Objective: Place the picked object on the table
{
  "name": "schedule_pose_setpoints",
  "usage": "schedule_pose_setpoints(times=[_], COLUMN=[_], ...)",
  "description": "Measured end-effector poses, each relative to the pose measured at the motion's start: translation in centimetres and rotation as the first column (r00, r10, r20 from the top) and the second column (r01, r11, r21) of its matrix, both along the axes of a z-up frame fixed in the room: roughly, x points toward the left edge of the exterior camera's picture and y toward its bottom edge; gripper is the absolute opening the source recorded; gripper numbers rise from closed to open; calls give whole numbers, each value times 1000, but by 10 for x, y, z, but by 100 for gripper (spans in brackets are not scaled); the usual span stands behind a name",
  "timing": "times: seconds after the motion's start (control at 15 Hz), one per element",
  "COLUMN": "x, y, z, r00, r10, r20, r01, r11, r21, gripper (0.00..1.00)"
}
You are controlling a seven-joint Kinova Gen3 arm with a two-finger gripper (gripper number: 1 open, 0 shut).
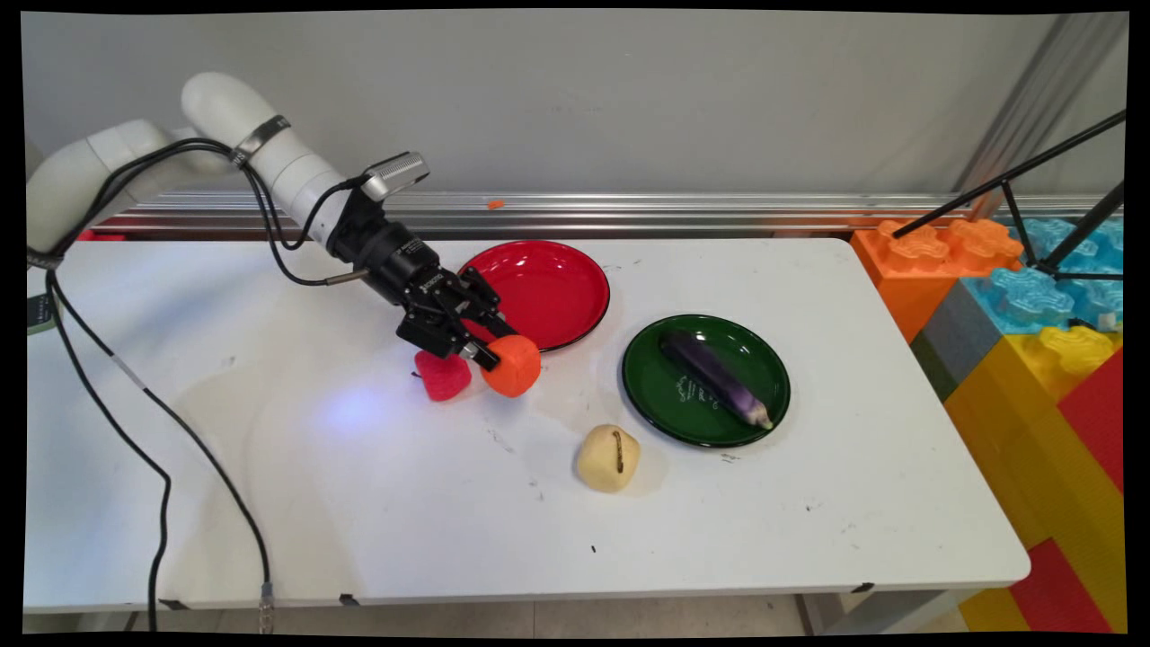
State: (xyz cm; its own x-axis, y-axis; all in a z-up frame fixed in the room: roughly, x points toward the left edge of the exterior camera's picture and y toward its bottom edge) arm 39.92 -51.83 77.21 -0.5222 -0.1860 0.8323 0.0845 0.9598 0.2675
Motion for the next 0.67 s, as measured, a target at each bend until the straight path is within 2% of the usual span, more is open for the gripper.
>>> schedule_pose_setpoints(times=[0.67], x=[-16], y=[-11], z=[-25], r00=[1000], r10=[16], r20=[8], r01=[-16], r11=[1000], r21=[-22], gripper=[0])
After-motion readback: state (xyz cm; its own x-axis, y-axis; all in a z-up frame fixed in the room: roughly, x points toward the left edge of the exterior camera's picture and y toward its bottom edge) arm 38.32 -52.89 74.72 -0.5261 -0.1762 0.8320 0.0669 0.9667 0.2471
